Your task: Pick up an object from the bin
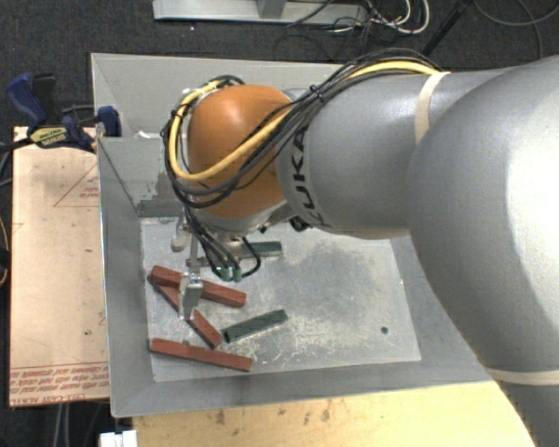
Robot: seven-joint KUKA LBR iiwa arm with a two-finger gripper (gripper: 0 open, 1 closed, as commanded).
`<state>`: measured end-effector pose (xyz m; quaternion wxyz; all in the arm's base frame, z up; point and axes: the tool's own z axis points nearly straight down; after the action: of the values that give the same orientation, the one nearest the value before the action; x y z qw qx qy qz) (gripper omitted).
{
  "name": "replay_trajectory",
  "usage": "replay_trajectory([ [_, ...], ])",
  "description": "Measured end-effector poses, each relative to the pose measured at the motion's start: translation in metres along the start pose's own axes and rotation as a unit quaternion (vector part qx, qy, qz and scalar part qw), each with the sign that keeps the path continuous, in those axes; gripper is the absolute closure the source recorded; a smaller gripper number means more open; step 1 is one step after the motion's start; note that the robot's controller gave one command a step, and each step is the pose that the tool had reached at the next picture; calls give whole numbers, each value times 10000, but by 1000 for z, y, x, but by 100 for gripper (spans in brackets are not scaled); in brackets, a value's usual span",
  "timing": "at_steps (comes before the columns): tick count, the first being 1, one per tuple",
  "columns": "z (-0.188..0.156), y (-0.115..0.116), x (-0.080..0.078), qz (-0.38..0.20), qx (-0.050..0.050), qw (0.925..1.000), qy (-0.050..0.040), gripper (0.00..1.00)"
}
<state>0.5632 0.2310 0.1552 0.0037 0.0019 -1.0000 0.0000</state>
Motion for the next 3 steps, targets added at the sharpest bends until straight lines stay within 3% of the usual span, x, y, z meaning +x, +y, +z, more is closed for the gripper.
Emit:
replay_trajectory([
  [1, -5, -1, -2, 14, -8, 10000, -38, 0],
  [2, 72, -18, -12, 140, -57, 9998, -97, 100],
  [3, 72, -18, -12, 140, -58, 9998, -97, 100],
])
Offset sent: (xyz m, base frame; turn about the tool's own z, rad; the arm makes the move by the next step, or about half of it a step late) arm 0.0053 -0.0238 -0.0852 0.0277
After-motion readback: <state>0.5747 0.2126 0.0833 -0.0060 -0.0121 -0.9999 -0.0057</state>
